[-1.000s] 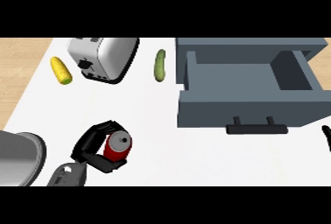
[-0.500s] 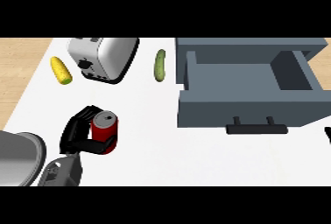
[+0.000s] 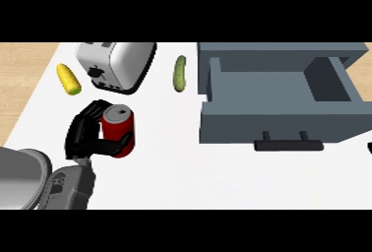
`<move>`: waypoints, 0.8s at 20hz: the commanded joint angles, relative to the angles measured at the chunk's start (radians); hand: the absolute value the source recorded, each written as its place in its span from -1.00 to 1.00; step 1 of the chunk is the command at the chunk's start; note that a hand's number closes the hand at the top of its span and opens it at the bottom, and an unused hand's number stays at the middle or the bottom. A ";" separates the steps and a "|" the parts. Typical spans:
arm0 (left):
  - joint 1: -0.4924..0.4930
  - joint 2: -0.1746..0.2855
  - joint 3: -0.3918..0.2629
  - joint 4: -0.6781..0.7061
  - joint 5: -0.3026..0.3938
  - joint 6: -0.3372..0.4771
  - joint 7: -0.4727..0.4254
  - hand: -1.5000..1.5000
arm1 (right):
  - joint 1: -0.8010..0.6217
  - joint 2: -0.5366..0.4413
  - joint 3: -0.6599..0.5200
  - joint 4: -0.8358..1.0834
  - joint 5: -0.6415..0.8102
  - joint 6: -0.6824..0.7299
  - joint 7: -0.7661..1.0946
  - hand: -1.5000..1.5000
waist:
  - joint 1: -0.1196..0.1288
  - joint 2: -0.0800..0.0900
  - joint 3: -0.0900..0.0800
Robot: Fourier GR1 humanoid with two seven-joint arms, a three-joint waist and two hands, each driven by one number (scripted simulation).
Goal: Pick up the can, place it into the drawer and close the drawer
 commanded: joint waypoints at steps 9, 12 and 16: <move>-0.225 -0.024 -0.182 -0.214 -0.051 0.194 0.324 1.00 | -0.054 -0.011 -0.032 0.003 -0.009 -0.017 0.045 -1.00 | -0.005 0.001 0.000; -0.272 -0.024 -0.227 -0.257 -0.046 0.208 0.396 1.00 | -0.033 -0.015 -0.052 0.021 -0.014 0.005 0.021 -1.00 | -0.003 0.000 0.000; -0.435 -0.024 -0.337 -0.183 -0.037 0.370 0.478 1.00 | -0.022 0.012 -0.018 0.001 0.004 -0.009 0.002 -1.00 | -0.014 0.001 0.000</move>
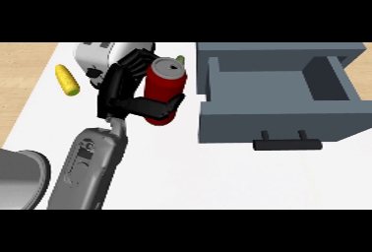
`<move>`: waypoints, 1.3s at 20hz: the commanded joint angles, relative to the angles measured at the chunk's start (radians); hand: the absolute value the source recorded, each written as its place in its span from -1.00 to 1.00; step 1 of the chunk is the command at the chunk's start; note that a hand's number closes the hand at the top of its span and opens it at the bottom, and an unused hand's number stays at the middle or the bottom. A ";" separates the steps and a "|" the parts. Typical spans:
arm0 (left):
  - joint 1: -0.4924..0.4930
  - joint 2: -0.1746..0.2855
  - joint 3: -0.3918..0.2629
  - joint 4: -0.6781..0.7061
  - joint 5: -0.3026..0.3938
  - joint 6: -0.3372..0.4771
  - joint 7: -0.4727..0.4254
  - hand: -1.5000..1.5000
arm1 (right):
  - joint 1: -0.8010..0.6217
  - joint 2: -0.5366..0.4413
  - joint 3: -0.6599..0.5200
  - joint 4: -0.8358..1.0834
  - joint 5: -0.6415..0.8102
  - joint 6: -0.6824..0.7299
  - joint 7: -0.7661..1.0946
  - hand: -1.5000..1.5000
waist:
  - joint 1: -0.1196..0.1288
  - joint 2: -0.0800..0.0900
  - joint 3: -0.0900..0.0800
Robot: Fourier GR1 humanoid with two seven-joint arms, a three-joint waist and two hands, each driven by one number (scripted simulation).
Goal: Pick up the can, place it into the drawer and close the drawer
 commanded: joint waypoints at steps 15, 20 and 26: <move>-0.614 -0.001 -0.129 0.433 0.109 0.296 0.084 1.00 | -0.043 -0.006 -0.007 0.049 -0.001 0.006 -0.011 -1.00 | -0.026 0.007 0.000; -0.711 -0.001 -0.196 0.496 0.160 0.368 0.121 1.00 | 0.004 0.012 0.027 0.006 0.034 0.010 -0.015 -1.00 | -0.027 0.005 0.001; -0.825 -0.001 -0.175 0.691 0.218 0.322 0.053 1.00 | -0.041 -0.016 -0.011 0.008 -0.015 0.018 0.028 -1.00 | -0.031 0.009 0.001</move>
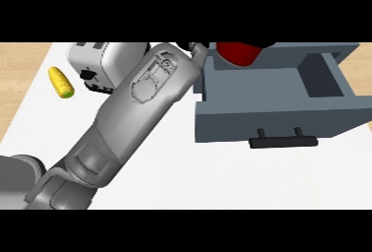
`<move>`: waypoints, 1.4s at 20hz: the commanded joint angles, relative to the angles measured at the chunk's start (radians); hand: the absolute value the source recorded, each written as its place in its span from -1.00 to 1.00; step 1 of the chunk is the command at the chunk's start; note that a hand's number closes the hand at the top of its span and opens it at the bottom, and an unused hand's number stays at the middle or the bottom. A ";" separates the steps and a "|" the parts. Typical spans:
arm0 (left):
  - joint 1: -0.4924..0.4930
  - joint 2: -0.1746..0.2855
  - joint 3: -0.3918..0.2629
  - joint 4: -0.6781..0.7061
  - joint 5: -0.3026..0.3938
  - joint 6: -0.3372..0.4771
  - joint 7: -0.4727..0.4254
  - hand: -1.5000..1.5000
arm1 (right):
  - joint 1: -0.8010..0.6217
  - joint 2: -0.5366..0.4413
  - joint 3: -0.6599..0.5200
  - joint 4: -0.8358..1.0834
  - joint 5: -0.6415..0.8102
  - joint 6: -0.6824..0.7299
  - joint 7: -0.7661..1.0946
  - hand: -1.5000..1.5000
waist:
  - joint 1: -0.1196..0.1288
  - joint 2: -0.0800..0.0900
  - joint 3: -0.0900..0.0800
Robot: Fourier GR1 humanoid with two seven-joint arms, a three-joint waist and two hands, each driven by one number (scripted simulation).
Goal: Pick up the can, place it into the drawer and close the drawer
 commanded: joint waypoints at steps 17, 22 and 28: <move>-0.181 0.000 -0.177 0.384 0.254 0.044 -0.165 1.00 | -0.085 -0.002 0.024 0.098 0.064 -0.008 -0.033 -1.00 | -0.041 0.015 0.002; -0.195 0.000 -0.221 0.426 0.282 0.095 -0.211 1.00 | -0.137 -0.005 0.024 0.094 0.059 -0.030 -0.007 -1.00 | -0.056 0.020 0.002; -0.183 0.000 -0.309 0.434 0.312 0.135 -0.216 1.00 | -0.163 0.005 0.047 0.112 0.072 -0.040 0.002 -1.00 | -0.067 0.021 0.002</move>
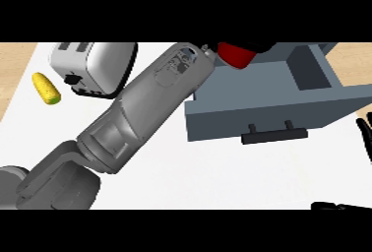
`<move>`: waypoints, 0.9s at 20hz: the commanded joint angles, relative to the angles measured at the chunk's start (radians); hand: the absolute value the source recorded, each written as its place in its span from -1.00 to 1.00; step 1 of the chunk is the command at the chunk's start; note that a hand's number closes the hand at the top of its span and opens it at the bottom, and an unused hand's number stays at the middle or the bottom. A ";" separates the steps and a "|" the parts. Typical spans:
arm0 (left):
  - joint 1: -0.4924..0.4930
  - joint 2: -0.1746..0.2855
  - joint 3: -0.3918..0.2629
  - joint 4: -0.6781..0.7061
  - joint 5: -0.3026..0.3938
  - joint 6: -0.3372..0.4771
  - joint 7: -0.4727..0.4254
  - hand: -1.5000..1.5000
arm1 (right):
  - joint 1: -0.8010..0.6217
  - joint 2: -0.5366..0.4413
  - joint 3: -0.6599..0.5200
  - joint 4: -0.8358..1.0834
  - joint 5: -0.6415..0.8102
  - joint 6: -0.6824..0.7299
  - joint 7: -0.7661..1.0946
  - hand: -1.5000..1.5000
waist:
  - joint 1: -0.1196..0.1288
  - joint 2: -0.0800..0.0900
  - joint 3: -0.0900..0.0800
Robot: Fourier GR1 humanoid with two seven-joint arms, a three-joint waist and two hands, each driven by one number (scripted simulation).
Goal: Pick up the can, place it into the drawer and close the drawer
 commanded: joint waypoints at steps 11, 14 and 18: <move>0.049 0.000 -0.128 0.056 0.049 0.093 -0.052 -1.00 | -0.027 -0.002 0.027 0.017 0.033 -0.003 -0.003 -1.00 | -0.036 0.010 0.000; 0.000 0.000 -0.119 0.074 0.068 0.079 -0.024 -1.00 | -0.081 -0.007 0.020 0.018 0.031 -0.030 0.031 -1.00 | -0.022 0.009 0.000; 0.067 0.000 -0.121 0.082 0.084 0.131 -0.109 -1.00 | -0.022 -0.001 0.033 -0.010 0.016 0.008 -0.005 -1.00 | -0.037 0.012 0.000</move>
